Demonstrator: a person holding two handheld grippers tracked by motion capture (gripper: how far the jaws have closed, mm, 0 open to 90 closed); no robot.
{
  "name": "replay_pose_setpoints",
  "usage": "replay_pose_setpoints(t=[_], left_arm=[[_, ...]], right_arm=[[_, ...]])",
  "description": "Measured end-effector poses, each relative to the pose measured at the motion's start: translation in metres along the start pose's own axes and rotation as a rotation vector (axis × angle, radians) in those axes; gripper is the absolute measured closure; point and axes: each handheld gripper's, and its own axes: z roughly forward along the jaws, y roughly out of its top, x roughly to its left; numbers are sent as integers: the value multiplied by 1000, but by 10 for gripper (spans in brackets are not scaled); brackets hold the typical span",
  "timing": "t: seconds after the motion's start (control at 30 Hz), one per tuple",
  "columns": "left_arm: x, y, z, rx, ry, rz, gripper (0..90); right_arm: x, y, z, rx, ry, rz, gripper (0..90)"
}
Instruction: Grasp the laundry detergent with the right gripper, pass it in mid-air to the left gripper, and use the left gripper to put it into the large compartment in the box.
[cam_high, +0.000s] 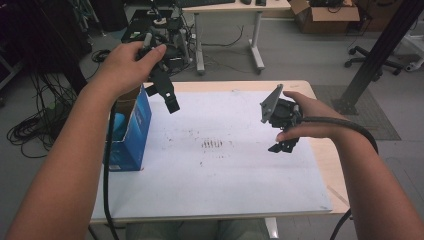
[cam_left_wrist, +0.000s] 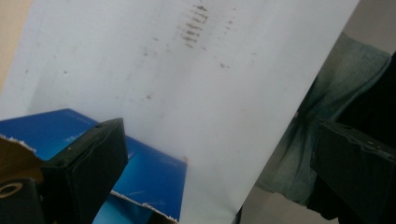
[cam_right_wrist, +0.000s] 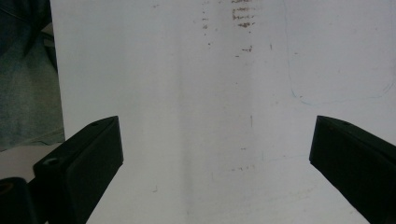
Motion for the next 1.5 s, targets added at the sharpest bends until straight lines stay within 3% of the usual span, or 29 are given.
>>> replay_pose_setpoints(t=[0.13, 0.27, 0.4, 0.67, 1.03, 1.5], left_arm=[[-5, 5, 7, 30, -9, 63, 47], [-10, 9, 13, 62, -6, 101, 48], [-14, 13, 15, 61, -15, 121, 46], [-18, 20, 21, 62, -25, 133, 45], [-16, 30, 30, 84, -36, 142, 46], [-11, 30, 29, 82, -39, 133, 46]], right_arm=[[-1, 0, 0, 4, 4, 2, 29], [-1, 0, 0, 1, 2, 4, 29], [-1, 1, 0, 5, 2, 8, 29], [2, -2, -1, 12, 6, 18, 29], [-10, -6, 0, 2, 7, 19, 29], [-14, -6, -3, 5, 3, 14, 30]])
